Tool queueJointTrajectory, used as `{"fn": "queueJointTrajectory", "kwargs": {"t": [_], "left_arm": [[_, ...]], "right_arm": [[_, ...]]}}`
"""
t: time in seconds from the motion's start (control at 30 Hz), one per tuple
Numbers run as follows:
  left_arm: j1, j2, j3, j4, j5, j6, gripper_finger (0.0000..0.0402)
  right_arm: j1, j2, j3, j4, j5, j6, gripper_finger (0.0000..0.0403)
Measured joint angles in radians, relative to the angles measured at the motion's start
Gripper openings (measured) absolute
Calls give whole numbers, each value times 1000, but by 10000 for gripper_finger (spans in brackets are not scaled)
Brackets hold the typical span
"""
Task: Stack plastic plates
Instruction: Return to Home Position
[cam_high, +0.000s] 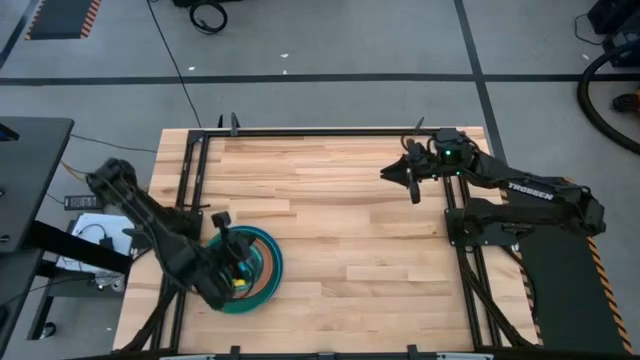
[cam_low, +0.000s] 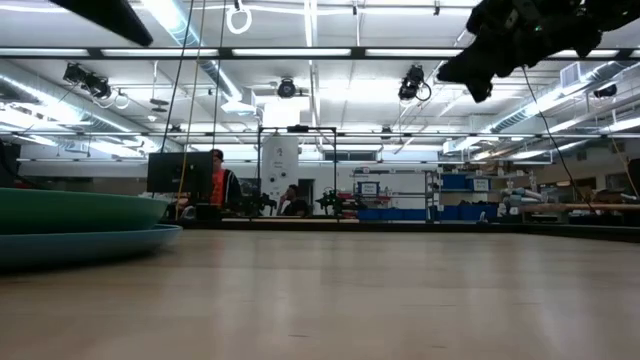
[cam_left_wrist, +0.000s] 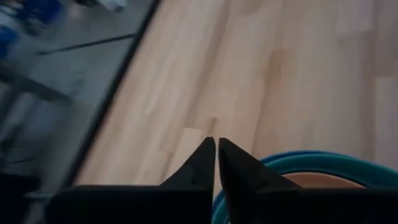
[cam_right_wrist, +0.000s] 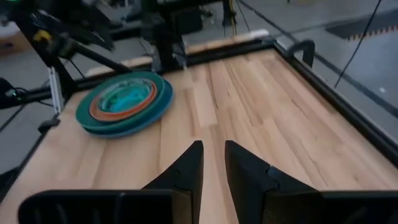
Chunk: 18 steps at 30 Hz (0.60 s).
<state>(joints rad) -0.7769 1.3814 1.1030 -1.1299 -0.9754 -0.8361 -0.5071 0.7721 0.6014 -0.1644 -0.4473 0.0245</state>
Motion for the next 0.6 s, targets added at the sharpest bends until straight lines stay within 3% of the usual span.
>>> {"fn": "queueJointTrajectory", "kwargs": {"t": [0.17, 0.6], "left_arm": [[92, -188, -192, 299, 102, 235, 6], [305, -639, -603, 1111, 304, 714, 6]], "right_arm": [[0, -82, -1, -35, -5, 20, 74], [0, -383, -170, -39, -22, 207, 74]]}}
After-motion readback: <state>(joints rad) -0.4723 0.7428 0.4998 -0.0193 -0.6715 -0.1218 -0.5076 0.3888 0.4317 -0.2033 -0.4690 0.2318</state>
